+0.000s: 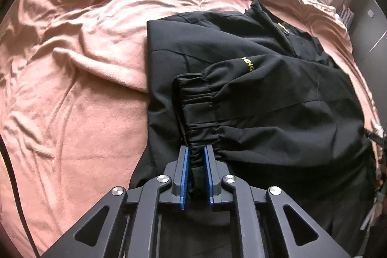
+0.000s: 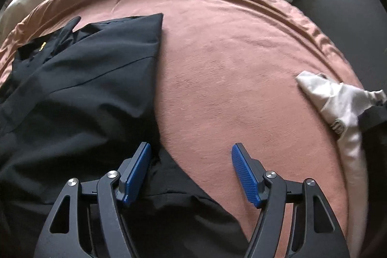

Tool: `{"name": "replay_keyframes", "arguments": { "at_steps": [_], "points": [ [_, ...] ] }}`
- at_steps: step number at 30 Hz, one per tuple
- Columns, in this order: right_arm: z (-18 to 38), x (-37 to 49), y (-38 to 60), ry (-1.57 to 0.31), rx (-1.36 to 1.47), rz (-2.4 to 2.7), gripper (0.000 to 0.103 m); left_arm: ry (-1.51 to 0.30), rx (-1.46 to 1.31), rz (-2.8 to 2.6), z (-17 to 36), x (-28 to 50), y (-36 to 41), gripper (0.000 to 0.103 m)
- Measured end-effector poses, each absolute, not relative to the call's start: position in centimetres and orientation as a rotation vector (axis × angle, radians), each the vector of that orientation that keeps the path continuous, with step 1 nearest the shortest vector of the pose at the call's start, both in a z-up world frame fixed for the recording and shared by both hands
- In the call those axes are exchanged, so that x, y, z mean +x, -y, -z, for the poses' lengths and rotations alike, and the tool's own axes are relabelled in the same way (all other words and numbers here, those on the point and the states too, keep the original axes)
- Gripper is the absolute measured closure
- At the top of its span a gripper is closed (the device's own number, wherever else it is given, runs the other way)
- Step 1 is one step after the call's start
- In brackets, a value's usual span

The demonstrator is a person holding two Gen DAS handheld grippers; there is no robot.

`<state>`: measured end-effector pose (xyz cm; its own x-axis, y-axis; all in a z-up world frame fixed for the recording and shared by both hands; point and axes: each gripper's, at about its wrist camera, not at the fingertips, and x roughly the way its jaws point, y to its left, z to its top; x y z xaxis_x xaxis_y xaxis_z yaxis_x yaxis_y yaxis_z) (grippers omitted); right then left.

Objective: Fold large clothes

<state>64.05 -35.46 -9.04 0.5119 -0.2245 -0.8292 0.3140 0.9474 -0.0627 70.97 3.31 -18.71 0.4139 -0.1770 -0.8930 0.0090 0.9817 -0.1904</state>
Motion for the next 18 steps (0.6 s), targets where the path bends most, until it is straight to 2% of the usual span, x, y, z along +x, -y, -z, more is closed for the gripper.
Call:
{"name": "replay_keyframes", "arguments": {
  "at_steps": [6, 8, 10, 18],
  "points": [
    [7.0, 61.7, 35.1, -0.896, 0.113, 0.300, 0.037, -1.065, -0.220, 0.098, 16.1, 69.7, -5.0, 0.082],
    [6.5, 60.5, 34.9, -0.871, 0.125, 0.249, 0.037, -1.061, -0.242, 0.127, 15.8, 69.5, -4.8, 0.067],
    [6.3, 59.8, 34.7, -0.864, 0.152, 0.179, 0.037, -1.063, -0.245, 0.136, 15.9, 69.3, -4.3, 0.059],
    [6.5, 55.9, 34.7, -0.870, 0.154, 0.094, 0.037, -1.129, -0.217, 0.179, 18.5, 67.9, -2.1, 0.059]
  ]
}}
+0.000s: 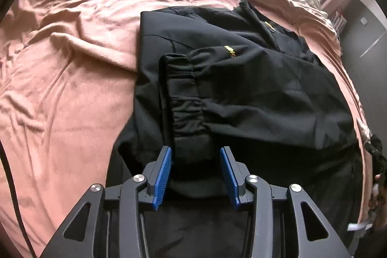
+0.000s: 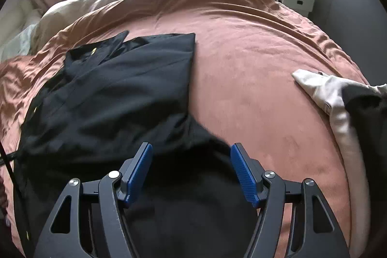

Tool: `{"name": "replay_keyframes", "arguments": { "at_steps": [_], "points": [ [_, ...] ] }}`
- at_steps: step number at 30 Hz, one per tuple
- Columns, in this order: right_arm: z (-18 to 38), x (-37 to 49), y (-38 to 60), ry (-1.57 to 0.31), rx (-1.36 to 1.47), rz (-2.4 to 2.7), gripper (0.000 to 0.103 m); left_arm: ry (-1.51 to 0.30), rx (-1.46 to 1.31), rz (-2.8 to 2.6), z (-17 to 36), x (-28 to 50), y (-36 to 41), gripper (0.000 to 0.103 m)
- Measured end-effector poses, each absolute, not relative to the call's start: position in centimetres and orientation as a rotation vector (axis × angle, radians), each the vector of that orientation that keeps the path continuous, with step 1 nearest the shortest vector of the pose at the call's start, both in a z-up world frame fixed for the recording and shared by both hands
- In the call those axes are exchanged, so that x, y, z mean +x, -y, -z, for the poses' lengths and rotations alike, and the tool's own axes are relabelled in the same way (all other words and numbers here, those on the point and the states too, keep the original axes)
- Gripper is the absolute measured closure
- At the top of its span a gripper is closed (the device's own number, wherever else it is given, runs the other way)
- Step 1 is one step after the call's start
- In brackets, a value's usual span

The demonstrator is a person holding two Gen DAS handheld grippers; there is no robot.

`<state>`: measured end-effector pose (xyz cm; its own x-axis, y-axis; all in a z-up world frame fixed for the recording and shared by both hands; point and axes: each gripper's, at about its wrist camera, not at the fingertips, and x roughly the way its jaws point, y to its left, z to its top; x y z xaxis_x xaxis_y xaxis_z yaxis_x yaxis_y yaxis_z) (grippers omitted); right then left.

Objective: Fold large clothes

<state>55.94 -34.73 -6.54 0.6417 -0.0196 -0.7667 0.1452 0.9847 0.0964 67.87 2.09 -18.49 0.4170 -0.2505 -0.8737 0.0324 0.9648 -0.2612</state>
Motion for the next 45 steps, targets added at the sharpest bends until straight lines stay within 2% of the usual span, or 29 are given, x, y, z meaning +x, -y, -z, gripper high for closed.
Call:
{"name": "replay_keyframes", "arguments": {
  "at_steps": [12, 15, 17, 20, 23, 36, 42, 45],
  "points": [
    [5.5, 44.9, 36.9, -0.876, 0.209, 0.041, 0.036, -1.100, -0.188, 0.199, 15.7, 59.4, -4.5, 0.057],
    [5.4, 42.6, 37.0, -0.871, 0.226, 0.039, 0.032, -1.087, -0.185, 0.190, 14.9, 56.5, -5.5, 0.047],
    [5.2, 41.1, 37.1, -0.865, 0.235, 0.039, 0.025, -1.075, -0.185, 0.180, 14.4, 54.6, -6.2, 0.040],
    [4.9, 38.5, 37.4, -0.852, 0.248, 0.033, 0.023, -1.066, -0.185, 0.170, 14.2, 51.9, -6.9, 0.034],
    [4.8, 36.4, 37.4, -0.853, 0.245, 0.025, 0.019, -1.066, -0.196, 0.170, 14.4, 49.4, -7.6, 0.033],
    [5.8, 28.4, 39.3, -0.826, 0.313, -0.062, 0.019, -1.060, -0.275, 0.182, 16.7, 39.2, -9.6, 0.033],
    [7.9, 24.9, 41.7, -0.807, 0.427, -0.095, 0.019, -1.067, -0.338, 0.190, 18.1, 36.4, -10.2, 0.049],
    [9.1, 23.6, 42.4, -0.815, 0.466, -0.116, 0.030, -1.082, -0.370, 0.189, 19.1, 35.3, -10.5, 0.051]
  ]
}}
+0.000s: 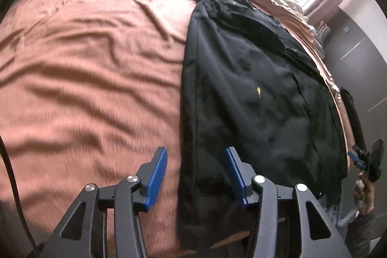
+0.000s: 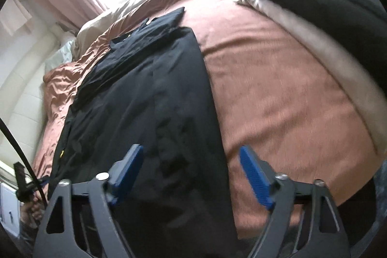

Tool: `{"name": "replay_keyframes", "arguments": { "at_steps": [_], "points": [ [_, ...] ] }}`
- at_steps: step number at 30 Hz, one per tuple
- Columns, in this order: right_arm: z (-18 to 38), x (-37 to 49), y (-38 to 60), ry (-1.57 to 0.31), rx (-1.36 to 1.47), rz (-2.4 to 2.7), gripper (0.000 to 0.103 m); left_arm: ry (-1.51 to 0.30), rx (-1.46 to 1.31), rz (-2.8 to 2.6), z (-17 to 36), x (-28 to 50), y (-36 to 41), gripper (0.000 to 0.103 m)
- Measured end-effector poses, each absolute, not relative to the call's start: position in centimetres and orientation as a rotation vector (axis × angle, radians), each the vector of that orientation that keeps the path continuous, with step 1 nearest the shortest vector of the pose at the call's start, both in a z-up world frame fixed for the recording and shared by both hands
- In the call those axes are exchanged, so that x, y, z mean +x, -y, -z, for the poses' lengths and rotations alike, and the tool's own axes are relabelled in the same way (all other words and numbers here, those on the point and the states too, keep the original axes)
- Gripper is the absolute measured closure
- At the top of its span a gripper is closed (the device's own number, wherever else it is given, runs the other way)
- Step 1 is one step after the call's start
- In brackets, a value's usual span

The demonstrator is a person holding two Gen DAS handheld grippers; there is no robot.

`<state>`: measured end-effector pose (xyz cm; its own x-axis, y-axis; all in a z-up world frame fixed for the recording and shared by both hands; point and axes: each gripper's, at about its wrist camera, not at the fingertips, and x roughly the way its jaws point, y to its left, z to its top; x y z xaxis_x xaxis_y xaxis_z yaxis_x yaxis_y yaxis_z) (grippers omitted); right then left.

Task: Fold large clothes
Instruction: 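Grasp the jacket edge with the left tool while the right tool grasps it too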

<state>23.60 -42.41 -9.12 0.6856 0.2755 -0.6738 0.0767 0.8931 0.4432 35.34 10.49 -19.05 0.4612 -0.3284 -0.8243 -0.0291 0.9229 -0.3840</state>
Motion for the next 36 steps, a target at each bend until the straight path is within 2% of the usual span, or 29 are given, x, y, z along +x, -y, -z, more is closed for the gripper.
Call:
{"name": "replay_keyframes", "arguments": {
  "at_steps": [3, 7, 8, 19, 27, 34, 36],
  "points": [
    [10.6, 22.4, 43.2, -0.830, 0.520, -0.125, 0.033, -1.080, -0.410, 0.203, 19.7, 34.3, -10.6, 0.052],
    [12.2, 20.9, 44.2, -0.830, 0.626, -0.171, 0.043, -1.073, -0.497, 0.245, 20.0, 33.0, -10.7, 0.053],
    [12.6, 20.4, 44.5, -0.826, 0.656, -0.195, 0.043, -1.078, -0.526, 0.266, 20.1, 32.6, -10.7, 0.055],
    [16.2, 18.0, 45.7, -0.724, 0.961, -0.438, 0.044, -1.050, -0.739, 0.349, 21.2, 31.4, -10.9, 0.058],
    [17.7, 18.1, 46.0, -0.560, 1.141, -0.484, 0.044, -0.961, -0.862, 0.374, 21.5, 33.0, -11.3, 0.058],
    [16.9, 18.8, 46.1, -0.557, 1.122, -0.434, 0.044, -0.987, -0.816, 0.377, 21.3, 32.5, -10.5, 0.058],
    [17.2, 18.5, 45.4, -0.578, 1.103, -0.413, 0.044, -0.997, -0.801, 0.373, 21.5, 32.2, -10.3, 0.062]
  ]
}}
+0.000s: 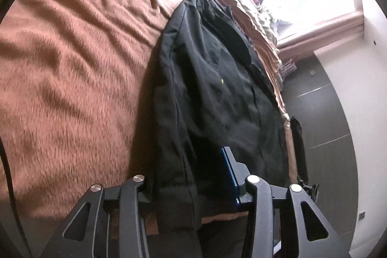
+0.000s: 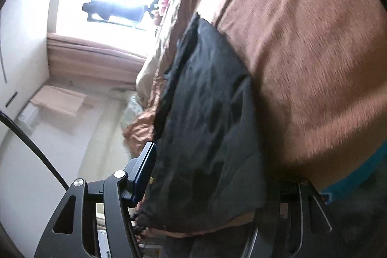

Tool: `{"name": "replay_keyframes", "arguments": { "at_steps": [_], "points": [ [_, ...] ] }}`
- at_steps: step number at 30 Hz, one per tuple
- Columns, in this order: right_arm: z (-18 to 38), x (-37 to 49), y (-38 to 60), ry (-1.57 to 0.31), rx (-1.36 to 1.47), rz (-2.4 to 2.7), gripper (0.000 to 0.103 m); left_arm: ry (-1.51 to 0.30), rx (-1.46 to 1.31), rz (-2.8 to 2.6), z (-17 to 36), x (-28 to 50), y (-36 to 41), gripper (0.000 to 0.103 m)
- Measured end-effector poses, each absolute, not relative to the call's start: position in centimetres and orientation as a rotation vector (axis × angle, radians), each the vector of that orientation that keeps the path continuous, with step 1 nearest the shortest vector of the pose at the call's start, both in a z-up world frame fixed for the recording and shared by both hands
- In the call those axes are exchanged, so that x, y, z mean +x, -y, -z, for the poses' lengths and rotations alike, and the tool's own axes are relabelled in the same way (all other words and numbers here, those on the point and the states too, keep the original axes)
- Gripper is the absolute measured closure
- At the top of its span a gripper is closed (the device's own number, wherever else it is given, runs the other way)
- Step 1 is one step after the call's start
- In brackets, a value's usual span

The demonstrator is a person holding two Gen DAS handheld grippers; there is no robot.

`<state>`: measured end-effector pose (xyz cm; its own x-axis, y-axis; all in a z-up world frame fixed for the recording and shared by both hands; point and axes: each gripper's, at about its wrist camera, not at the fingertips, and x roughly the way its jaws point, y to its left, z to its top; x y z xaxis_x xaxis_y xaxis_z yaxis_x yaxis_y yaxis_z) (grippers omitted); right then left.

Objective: Fold large clothes

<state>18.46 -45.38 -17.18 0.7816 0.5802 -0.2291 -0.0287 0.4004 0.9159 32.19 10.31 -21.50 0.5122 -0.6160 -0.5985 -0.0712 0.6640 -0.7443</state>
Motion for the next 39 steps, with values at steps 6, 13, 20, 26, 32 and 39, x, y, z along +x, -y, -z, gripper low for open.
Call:
{"name": "replay_keyframes", "arguments": {
  "at_steps": [6, 13, 20, 26, 32, 39],
  "points": [
    [15.3, 16.9, 45.5, -0.571, 1.081, -0.298, 0.068, -0.992, -0.817, 0.309, 21.7, 32.9, -11.0, 0.080],
    [12.0, 16.9, 45.2, -0.576, 1.067, -0.202, 0.103, -0.909, -0.819, 0.257, 19.8, 32.1, -11.6, 0.099],
    [6.8, 14.3, 43.6, -0.546, 0.996, -0.255, 0.103, -0.802, -0.894, 0.293, 15.7, 30.7, -13.5, 0.100],
    [3.6, 11.8, 42.5, -0.507, 0.942, -0.303, 0.103, -0.730, -0.903, 0.319, 11.9, 27.9, -15.0, 0.100],
    [3.2, 8.8, 41.8, -0.473, 0.902, -0.352, 0.103, -0.659, -0.901, 0.338, 8.6, 23.9, -16.5, 0.100],
    [2.5, 5.5, 40.0, -0.445, 0.871, -0.400, 0.103, -0.590, -0.910, 0.341, 5.7, 18.4, -18.4, 0.100]
  ]
}}
